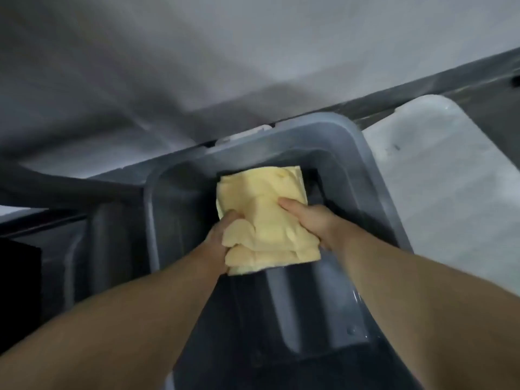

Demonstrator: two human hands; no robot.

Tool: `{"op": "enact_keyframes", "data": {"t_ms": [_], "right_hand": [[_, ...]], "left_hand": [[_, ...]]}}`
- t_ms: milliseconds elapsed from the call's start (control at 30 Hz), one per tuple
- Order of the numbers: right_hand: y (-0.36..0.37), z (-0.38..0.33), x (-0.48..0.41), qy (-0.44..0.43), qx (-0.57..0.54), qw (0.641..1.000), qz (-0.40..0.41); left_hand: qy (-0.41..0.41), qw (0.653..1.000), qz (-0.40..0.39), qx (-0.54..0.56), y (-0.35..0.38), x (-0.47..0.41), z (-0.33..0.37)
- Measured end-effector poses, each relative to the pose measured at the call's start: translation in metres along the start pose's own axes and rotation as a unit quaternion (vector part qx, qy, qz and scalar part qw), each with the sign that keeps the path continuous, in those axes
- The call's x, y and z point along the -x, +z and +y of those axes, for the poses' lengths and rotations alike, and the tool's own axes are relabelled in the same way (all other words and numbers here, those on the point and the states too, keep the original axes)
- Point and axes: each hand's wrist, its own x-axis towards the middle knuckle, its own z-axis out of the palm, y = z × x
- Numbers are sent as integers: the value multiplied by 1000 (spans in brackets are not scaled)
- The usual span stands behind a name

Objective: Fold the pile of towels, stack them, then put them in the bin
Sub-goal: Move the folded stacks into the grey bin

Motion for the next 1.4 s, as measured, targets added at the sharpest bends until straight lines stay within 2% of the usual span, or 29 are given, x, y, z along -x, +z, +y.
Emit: {"op": "enact_keyframes", "data": {"t_ms": [167, 333, 433, 633, 733, 867, 1000, 1067, 1133, 1200, 1233, 1300, 1400], "right_hand": [[9, 12, -43, -29, 92, 992, 84], [12, 8, 11, -46, 94, 986, 131], [8, -12, 92, -53, 107, 984, 136], [40, -80, 290, -78, 40, 995, 50], [79, -116, 373, -102, -26, 994, 22], [150, -141, 436, -134, -38, 990, -1], [247, -156, 471, -160, -29, 986, -25], [294, -157, 468, -164, -8, 986, -33], [334, -157, 455, -162, 13, 986, -49], [380, -156, 444, -131, 33, 990, -32], [393, -154, 434, -104, 45, 994, -9], [409, -136, 404, -46, 56, 997, 39], [401, -82, 331, 5, -4, 1000, 17]], "left_hand": [[-36, 996, 72, -31, -16, -32, -11], [-9, 978, 152, -143, 7, 46, 11], [-11, 978, 120, -170, 22, 127, 43], [32, 981, 5, -194, 22, 338, 128], [68, 984, -26, -162, -6, 433, 168], [110, 984, -20, -136, -68, 522, 211], [177, 971, 60, -149, -172, 563, 242], [221, 943, 140, -207, -224, 561, 246], [251, 898, 234, -274, -265, 550, 245], [241, 866, 294, -325, -312, 526, 239], [215, 867, 302, -333, -328, 512, 235], [128, 901, 275, -309, -356, 479, 221], [27, 966, 157, -204, -386, 427, 183]]}}
